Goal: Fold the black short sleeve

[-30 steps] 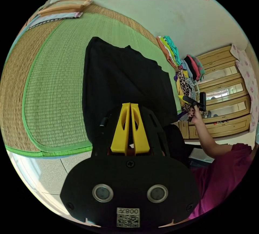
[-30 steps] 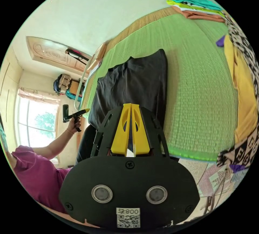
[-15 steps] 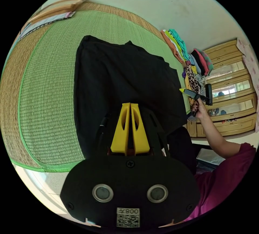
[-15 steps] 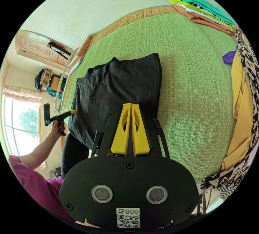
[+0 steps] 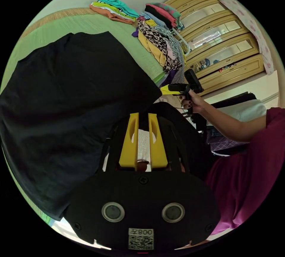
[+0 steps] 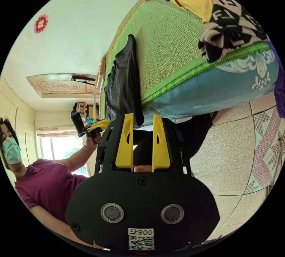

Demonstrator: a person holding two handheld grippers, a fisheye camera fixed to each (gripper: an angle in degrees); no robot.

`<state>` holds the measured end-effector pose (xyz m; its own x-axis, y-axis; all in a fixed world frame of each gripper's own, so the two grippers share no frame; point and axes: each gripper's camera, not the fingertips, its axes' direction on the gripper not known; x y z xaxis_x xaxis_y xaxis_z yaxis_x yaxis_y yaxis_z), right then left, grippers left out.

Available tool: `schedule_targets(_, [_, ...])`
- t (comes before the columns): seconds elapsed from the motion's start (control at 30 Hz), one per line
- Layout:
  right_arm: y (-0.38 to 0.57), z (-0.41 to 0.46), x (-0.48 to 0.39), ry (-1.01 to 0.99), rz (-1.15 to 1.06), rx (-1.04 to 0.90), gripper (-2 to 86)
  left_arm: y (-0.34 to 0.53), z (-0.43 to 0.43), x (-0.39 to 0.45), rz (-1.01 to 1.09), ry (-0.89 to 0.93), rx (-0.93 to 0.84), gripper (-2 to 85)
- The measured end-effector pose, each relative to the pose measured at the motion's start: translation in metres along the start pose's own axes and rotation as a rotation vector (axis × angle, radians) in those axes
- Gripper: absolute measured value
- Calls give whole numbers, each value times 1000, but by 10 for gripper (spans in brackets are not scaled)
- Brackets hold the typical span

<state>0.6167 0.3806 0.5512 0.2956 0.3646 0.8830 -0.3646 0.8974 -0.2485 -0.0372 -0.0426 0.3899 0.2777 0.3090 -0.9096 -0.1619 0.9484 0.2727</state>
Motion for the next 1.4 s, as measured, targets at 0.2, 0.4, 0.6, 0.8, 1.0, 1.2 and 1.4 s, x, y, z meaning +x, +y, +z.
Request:
schedule_targets(0.2, [-4,-7,25,-195,14,-24,101,-52,65,54,173,-99,-83,73])
schedule_targets(0.4, [-9,-21,26,-317,-31,-17,86,-89,122,97,267,-259,-99,89])
schedule_targets(0.6, [-16,-33,14,-343,-89,-22,82,-113,166,122,280,-352,-115,87])
schedule_targets(0.8, [-23,-42,4,-352,-122,-23,81,-126,181,121,190,-369,-87,32])
schedule_targets(1.0, [-48,-58,-3,-196,-98,36,99,-128,172,109,75,-238,12,21])
schedule_targets(1.2, [-109,-43,-23,-63,-100,5,120,-128,171,105,33,-182,55,20])
schedule_targets(1.4, [-167,-11,-34,-6,-83,-54,128,-127,172,101,14,-137,85,21])
